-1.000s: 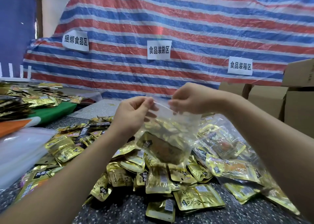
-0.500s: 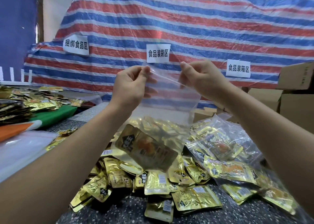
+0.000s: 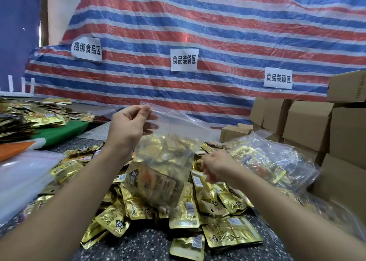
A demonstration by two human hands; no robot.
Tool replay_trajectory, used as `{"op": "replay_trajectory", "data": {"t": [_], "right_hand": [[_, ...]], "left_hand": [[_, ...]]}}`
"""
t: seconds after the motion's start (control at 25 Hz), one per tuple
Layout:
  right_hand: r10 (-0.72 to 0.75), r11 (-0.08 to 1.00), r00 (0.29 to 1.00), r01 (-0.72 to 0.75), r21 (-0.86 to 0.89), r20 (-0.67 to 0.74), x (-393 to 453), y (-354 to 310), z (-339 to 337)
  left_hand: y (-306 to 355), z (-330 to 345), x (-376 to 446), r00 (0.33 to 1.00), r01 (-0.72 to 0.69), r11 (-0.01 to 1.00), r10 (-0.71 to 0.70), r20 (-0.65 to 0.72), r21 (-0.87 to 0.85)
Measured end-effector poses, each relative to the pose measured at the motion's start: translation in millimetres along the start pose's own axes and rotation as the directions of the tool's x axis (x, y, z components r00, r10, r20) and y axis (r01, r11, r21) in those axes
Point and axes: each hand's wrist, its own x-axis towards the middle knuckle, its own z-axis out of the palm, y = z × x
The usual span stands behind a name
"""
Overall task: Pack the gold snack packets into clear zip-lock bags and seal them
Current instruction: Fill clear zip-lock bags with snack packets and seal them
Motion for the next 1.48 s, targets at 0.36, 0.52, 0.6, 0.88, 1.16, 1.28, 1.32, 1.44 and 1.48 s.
{"op": "replay_trajectory", "data": {"t": [0.36, 0.52, 0.6, 0.88, 1.16, 1.28, 1.32, 1.44, 1.48], "right_hand": [[0.151, 0.751, 0.939, 0.093, -0.654, 0.308, -6.5, 4.7, 40.5], [0.181, 0.714, 0.938, 0.081, -0.696, 0.295, -11.2, -1.6, 50.9], [0.203, 0.738, 0.938, 0.043, -0.673, 0.282, -11.8, -2.7, 54.8], [0.126, 0.985, 0.975, -0.100, -0.142, 0.183, -10.7, -1.8, 37.5], [-0.009, 0.914, 0.977, 0.094, 0.395, -0.213, -5.4, -27.1, -44.0], [-0.195, 0.676, 0.950, 0.311, 0.668, -0.244, -14.0, -55.6, -74.9], [-0.259, 0.614, 0.928, 0.371, 0.696, -0.266, -17.6, -65.6, -81.1], [-0.410, 0.521, 0.865, 0.483, 0.704, -0.290, -27.9, -90.9, -83.7], [-0.447, 0.528, 0.850, 0.502, 0.685, -0.278, -31.0, -96.0, -80.2]], "left_hand": [[4.3, -3.2, 4.6, 1.000, -0.019, 0.999, 0.019, -0.003, 0.051], [8.3, -6.0, 6.1, 0.999, -0.031, 0.996, 0.032, -0.008, 0.079], [8.1, -5.2, 4.4, 1.000, -0.028, 0.997, 0.029, -0.010, 0.075], [6.4, -0.8, 3.6, 1.000, -0.025, 0.993, 0.023, 0.014, 0.114], [11.3, 2.9, 0.6, 0.993, -0.034, 0.995, 0.022, 0.119, 0.094], [14.3, 6.2, -0.6, 0.989, -0.040, 0.995, 0.025, 0.149, 0.095], [14.9, 7.3, -1.1, 0.988, -0.040, 0.994, 0.025, 0.154, 0.097], [16.4, 9.5, -2.6, 0.986, -0.033, 0.994, 0.015, 0.165, 0.104], [16.9, 9.5, -3.2, 0.985, -0.031, 0.994, 0.013, 0.170, 0.103]]}}
